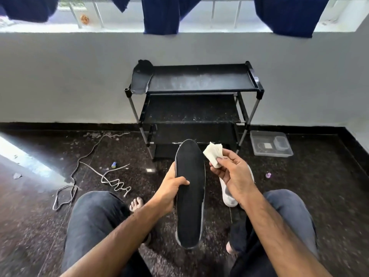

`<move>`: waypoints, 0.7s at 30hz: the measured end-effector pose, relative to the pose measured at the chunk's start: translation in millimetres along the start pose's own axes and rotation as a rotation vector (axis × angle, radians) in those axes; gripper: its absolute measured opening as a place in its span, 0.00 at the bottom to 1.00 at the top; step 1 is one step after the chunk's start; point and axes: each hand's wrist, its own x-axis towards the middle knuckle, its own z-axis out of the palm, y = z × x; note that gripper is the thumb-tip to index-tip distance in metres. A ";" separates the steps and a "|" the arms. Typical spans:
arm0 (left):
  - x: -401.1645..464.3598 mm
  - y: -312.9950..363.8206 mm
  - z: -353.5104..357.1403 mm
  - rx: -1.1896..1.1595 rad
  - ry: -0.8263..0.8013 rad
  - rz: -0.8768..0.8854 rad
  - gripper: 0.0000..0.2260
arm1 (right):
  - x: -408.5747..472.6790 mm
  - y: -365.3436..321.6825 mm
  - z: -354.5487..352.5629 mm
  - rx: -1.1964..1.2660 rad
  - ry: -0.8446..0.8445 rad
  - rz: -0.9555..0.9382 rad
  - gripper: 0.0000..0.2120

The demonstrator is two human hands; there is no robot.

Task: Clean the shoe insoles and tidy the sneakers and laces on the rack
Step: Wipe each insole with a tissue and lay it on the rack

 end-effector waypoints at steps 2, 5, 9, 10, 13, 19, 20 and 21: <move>3.7 -3.1 -2.1 -0.026 -0.007 0.010 0.28 | 2.2 3.7 -2.2 -0.032 0.001 -0.036 0.14; 9.5 -8.9 -5.3 -0.095 -0.007 0.000 0.18 | 2.2 11.9 -1.6 -0.129 -0.020 -0.092 0.17; 16.8 -13.6 -7.1 -0.125 0.001 -0.015 0.14 | 7.3 19.2 1.9 -0.257 -0.039 -0.157 0.23; 19.3 -14.4 -7.1 -0.123 0.005 -0.018 0.14 | 8.7 18.7 2.9 -0.288 -0.043 -0.181 0.22; 25.4 -18.9 -6.6 -0.078 0.024 -0.011 0.13 | 15.4 18.5 1.9 -0.411 -0.055 -0.266 0.17; 26.5 -24.5 -2.4 0.101 -0.057 0.128 0.32 | 29.2 24.4 6.6 -0.905 0.007 -0.570 0.15; 25.5 -23.3 -0.9 0.125 -0.072 0.149 0.34 | 30.5 26.5 11.0 -0.975 0.003 -0.621 0.14; 24.8 -22.5 0.4 0.140 -0.091 0.163 0.35 | 31.7 30.2 15.3 -1.042 -0.006 -0.656 0.14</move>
